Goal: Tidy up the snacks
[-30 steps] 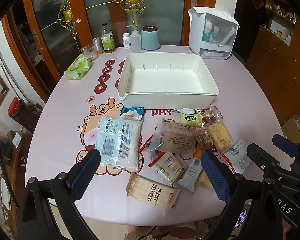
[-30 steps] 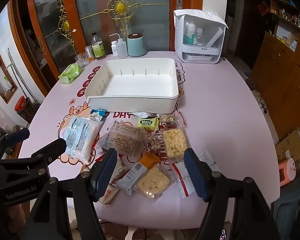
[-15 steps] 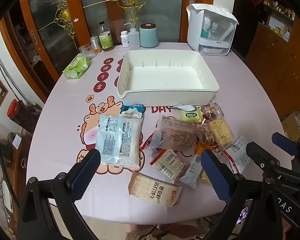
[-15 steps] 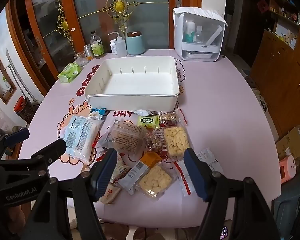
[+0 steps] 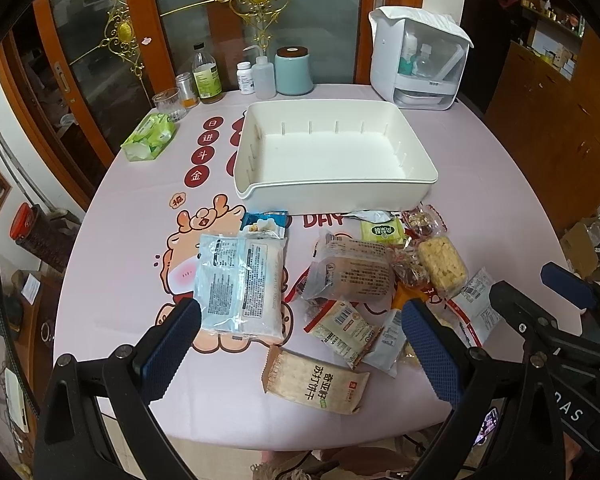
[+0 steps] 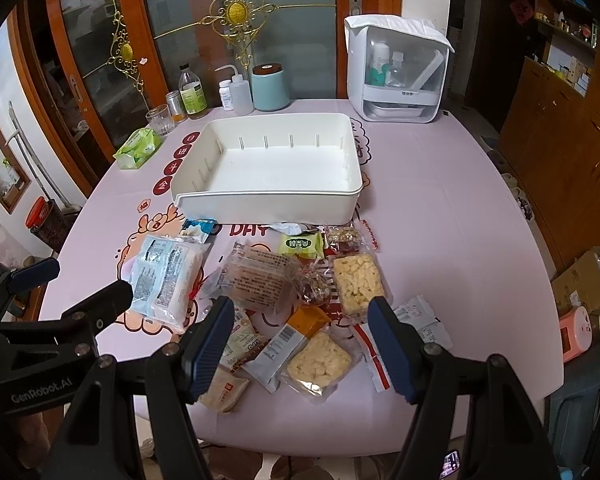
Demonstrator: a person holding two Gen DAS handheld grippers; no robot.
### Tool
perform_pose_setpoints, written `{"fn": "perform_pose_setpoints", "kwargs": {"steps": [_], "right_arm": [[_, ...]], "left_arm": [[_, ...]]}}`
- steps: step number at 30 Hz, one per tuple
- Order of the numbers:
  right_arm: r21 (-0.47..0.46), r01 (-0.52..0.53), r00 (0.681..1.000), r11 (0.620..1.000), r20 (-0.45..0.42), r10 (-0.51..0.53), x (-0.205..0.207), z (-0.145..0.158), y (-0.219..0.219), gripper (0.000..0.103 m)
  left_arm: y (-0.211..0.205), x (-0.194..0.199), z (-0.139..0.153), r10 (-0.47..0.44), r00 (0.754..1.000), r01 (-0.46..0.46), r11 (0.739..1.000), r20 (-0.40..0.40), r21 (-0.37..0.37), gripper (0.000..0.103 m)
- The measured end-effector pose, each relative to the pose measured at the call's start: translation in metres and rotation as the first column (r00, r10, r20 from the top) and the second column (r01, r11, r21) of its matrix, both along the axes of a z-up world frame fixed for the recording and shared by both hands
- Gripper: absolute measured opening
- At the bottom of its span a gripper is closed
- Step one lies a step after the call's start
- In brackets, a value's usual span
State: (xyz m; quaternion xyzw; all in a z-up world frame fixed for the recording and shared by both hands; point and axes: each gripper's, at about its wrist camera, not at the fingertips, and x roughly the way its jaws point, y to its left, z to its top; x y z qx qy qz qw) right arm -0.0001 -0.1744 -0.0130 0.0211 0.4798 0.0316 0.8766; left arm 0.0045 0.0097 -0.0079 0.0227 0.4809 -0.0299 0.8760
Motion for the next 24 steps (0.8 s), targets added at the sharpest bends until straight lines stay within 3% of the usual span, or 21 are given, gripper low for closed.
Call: {"fn": "perform_pose_setpoints", "kwargs": {"steps": [24], "right_arm": [[-0.002, 0.006, 1.000, 1.000, -0.002, -0.006, 0.001, 0.003, 0.015, 0.070]], "left_arm": [[0.018, 0.003, 0.001, -0.011, 1.000, 0.011, 1.000, -0.002, -0.006, 0.100]]}}
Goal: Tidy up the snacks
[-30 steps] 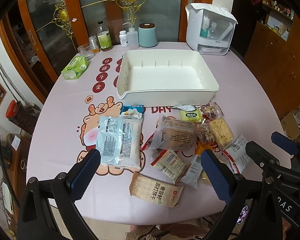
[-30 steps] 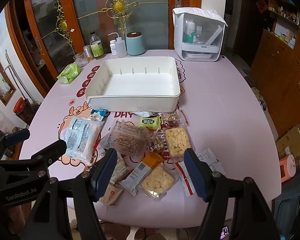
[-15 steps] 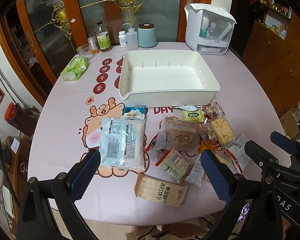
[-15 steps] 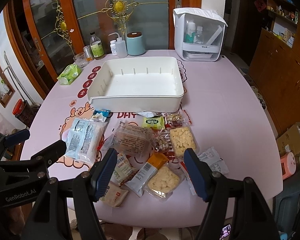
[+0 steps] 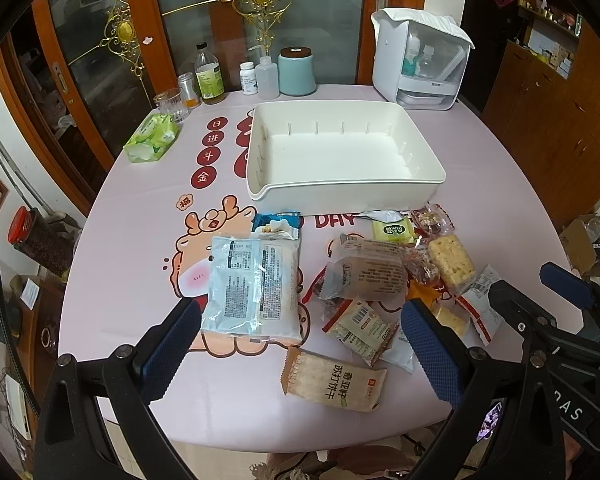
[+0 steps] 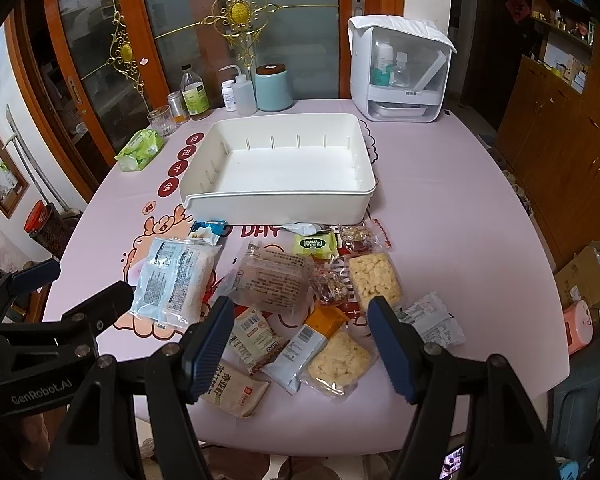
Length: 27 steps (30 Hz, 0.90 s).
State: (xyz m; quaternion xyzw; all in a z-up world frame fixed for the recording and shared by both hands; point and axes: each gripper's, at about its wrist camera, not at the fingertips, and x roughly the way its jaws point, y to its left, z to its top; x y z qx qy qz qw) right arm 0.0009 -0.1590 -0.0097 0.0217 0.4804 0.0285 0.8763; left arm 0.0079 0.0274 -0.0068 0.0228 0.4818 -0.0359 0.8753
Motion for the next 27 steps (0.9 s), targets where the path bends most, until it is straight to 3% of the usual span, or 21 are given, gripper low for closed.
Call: {"fn": "perform_pose_setpoints", "kwargs": {"steps": [27], "right_arm": [[0.027, -0.039, 0.999, 0.999, 0.001, 0.039, -0.002, -0.005, 0.016, 0.070]], "left_arm": [[0.020, 0.004, -0.005, 0.012, 1.000, -0.012, 1.000, -0.004, 0.002, 0.100]]}}
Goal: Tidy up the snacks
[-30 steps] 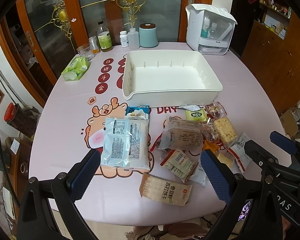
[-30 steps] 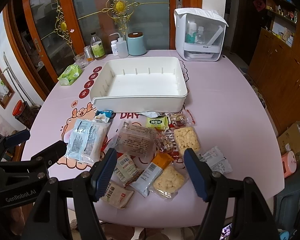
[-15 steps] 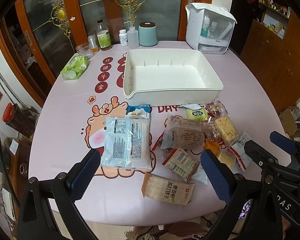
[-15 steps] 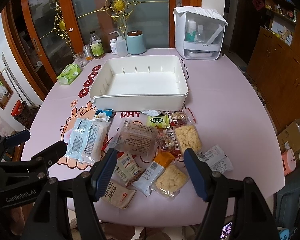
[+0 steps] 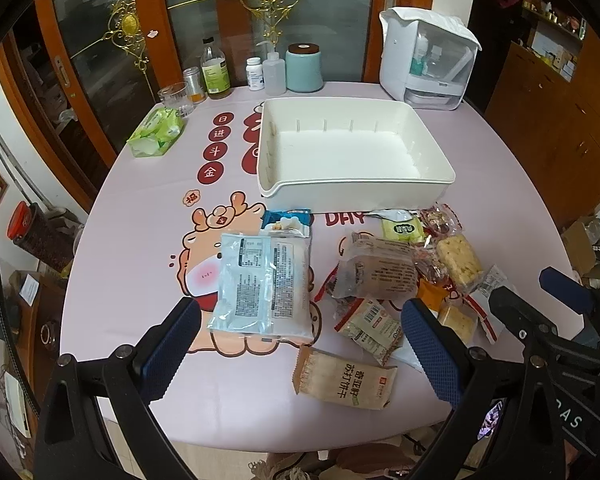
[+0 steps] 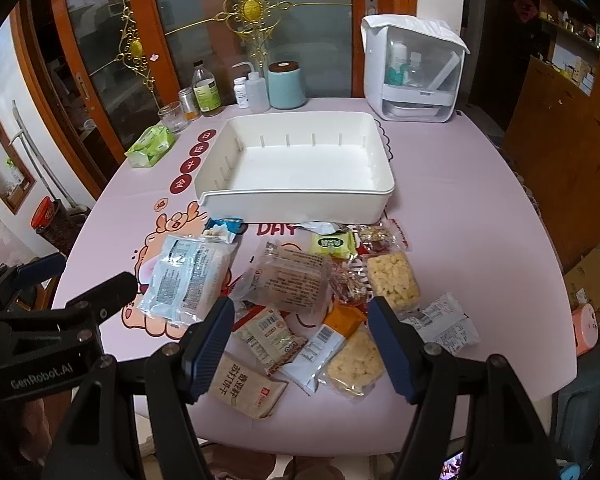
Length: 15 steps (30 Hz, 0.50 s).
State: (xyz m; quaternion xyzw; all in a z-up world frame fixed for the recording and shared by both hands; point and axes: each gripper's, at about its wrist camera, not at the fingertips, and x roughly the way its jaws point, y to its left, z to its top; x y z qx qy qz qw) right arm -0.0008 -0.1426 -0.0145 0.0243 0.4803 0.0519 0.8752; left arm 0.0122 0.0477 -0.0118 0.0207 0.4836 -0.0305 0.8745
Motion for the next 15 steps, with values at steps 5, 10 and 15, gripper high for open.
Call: {"fn": "perform_pose_setpoints", "kwargs": {"steps": [5, 10, 15], "right_arm": [[0.004, -0.003, 1.000, 1.000, -0.007, 0.003, 0.004, 0.001, 0.004, 0.070], [0.005, -0.002, 1.000, 1.000, -0.012, 0.002, 0.007, 0.001, 0.008, 0.070], [0.012, -0.028, 1.000, 1.000, -0.003, 0.028, 0.012, 0.001, 0.016, 0.070]], "left_arm": [[0.005, 0.002, 0.004, 0.004, 1.000, -0.004, 1.000, 0.022, 0.006, 0.100], [0.007, 0.004, 0.006, 0.002, 1.000, -0.002, 1.000, 0.025, 0.017, 0.100], [0.015, 0.009, 0.006, -0.008, 1.000, 0.008, 1.000, 0.016, 0.006, 0.100]]}}
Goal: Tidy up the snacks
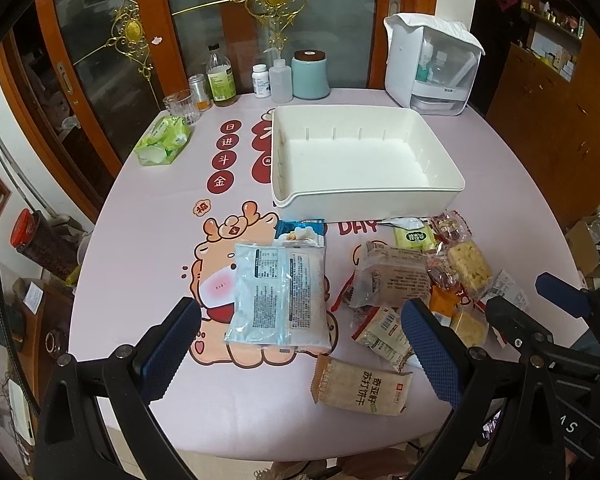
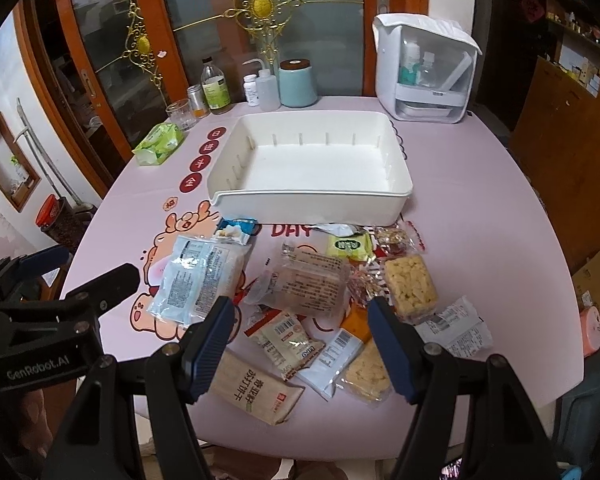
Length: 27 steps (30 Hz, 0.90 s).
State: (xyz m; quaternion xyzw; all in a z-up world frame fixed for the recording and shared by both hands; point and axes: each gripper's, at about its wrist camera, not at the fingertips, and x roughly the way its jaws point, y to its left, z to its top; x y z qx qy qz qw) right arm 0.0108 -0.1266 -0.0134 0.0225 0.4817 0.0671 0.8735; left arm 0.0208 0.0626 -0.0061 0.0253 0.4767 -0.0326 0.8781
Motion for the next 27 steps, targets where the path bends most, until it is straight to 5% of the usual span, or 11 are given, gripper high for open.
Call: {"fn": "perform_pose_setpoints", "kwargs": {"steps": [9, 15, 27], "right_arm": [[0.000, -0.088, 0.996, 0.996, 0.015, 0.088, 0.003, -0.014, 0.014, 0.070], [-0.010, -0.205, 0.978, 0.979, -0.041, 0.204, -0.001, -0.055, 0.028, 0.070], [-0.038, -0.501, 0.843, 0.865, -0.249, 0.477, -0.025, -0.159, 0.087, 0.070]], "left_arm": [[0.032, 0.021, -0.002, 0.000, 1.000, 0.000, 0.999, -0.027, -0.033, 0.100], [0.069, 0.037, -0.012, 0.018, 0.999, -0.021, 0.998, -0.047, -0.058, 0.100], [0.076, 0.070, -0.098, -0.083, 0.973, 0.074, 0.996, -0.214, -0.053, 0.100]]}}
